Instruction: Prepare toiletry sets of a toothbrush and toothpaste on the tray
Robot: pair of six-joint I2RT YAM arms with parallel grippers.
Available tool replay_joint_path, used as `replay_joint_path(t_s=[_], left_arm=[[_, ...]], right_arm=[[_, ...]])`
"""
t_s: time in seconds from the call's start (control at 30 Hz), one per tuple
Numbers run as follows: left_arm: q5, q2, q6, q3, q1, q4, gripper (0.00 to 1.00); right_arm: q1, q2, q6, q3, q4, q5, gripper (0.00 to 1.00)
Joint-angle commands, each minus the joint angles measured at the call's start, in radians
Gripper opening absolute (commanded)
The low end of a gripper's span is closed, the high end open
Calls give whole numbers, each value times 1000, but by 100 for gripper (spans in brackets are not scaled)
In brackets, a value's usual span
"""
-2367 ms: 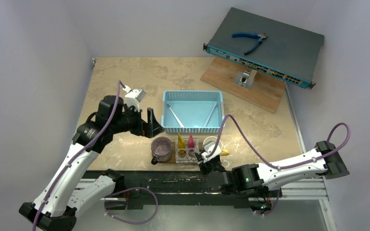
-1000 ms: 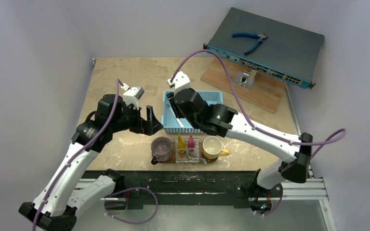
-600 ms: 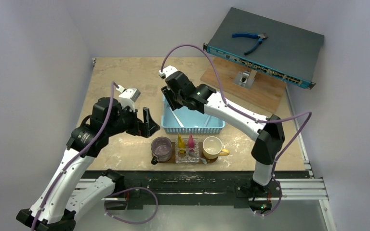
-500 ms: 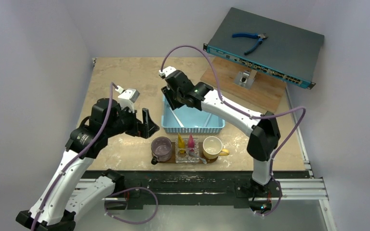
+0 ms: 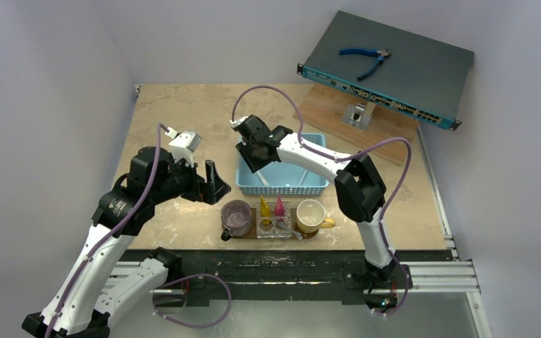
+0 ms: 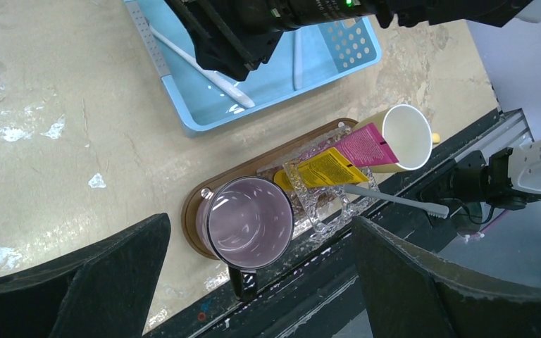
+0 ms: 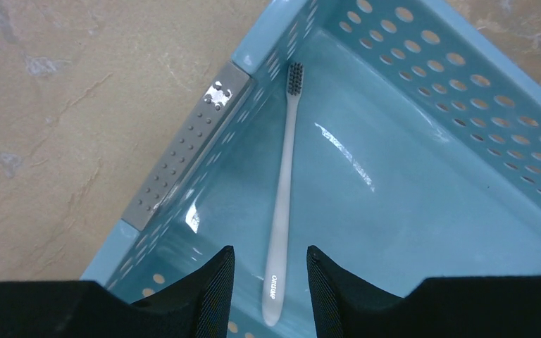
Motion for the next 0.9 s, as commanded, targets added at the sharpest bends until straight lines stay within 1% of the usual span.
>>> replay_joint_path(t_s=[0.0,0.3,0.47,0.53,0.7,0.87], left_arm=[[-6,-10,12,-5,5,7,100],[-11,-7,19,9,5,-4,100],[-11,-5,21,11,5,-9,100],[-11,-4,22,14,5,-9,100],[-13,1,25,19,5,-9,100],[-15,1,24,14,5,-8,100]], right_arm=[[-4,11,-15,15,30,-7,45],[-9,63,-15,-25,68,-2,45],[-12,71,-15,-70,95,-5,45],[-13,71,21,-87,107,-14,47],[-13,78,23,-120,121,-41,47],[-13,87,20,-159,135,-28,46]])
